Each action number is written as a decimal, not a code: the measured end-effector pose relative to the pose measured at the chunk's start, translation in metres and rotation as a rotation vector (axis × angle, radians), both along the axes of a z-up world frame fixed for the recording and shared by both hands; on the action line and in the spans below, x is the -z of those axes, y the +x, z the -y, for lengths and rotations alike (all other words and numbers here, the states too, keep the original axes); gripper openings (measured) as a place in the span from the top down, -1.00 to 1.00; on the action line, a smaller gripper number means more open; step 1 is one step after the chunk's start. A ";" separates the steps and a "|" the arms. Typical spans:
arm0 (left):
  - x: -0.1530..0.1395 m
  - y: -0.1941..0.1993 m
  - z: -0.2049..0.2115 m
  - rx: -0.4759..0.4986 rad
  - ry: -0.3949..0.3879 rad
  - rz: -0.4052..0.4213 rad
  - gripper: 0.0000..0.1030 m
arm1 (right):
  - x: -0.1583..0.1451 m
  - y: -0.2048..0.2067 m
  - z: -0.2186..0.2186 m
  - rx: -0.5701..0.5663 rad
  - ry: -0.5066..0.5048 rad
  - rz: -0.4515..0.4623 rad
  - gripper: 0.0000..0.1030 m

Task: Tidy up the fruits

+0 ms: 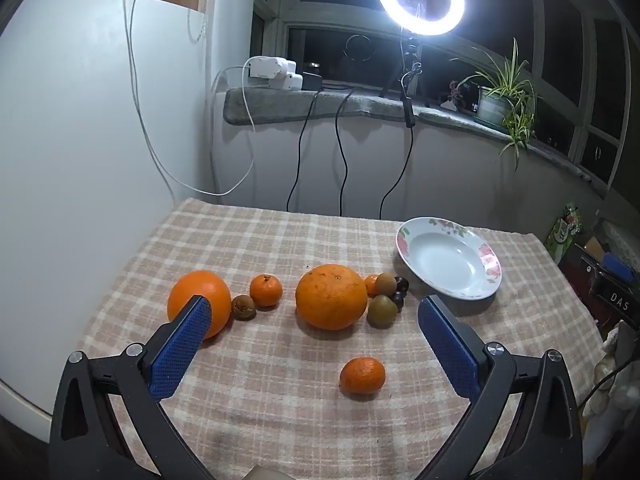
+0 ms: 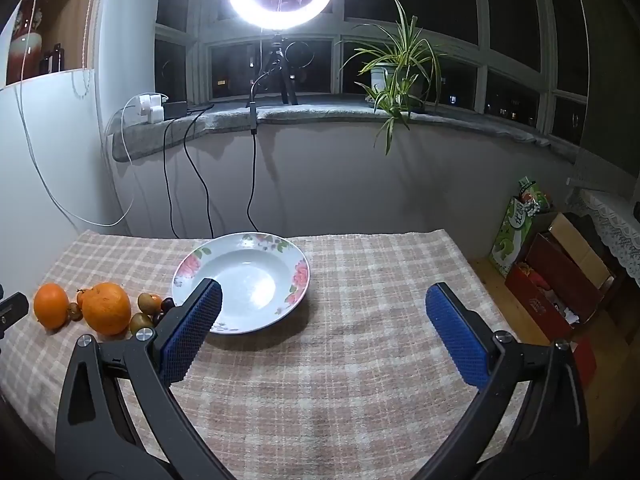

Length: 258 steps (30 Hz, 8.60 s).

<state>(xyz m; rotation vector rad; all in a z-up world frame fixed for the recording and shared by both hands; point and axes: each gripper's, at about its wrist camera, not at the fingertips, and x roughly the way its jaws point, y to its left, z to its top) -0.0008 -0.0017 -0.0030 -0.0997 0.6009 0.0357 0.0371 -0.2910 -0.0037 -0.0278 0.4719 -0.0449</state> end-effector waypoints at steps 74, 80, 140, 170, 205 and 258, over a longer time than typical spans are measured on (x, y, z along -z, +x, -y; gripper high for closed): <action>0.010 -0.004 -0.013 -0.018 -0.027 -0.015 -0.99 | 0.016 0.000 -0.012 -0.030 -0.027 -0.035 -1.00; 0.019 -0.009 -0.026 -0.041 -0.030 -0.034 -0.99 | 0.020 0.001 -0.017 -0.080 -0.018 -0.043 -1.00; 0.078 0.065 -0.029 0.086 -0.337 -0.172 -0.29 | 0.074 0.137 -0.210 -0.921 0.102 -0.591 -0.51; 0.090 0.086 -0.031 0.100 -0.385 -0.206 -0.20 | 0.092 0.144 -0.228 -0.940 0.064 -0.676 -0.47; 0.048 0.128 0.055 0.265 -0.350 -0.153 -0.20 | 0.041 0.161 -0.118 -0.780 0.125 -0.523 -0.46; 0.068 0.168 0.119 0.327 -0.294 -0.229 -0.30 | 0.045 0.188 -0.042 -0.584 0.137 -0.481 -0.73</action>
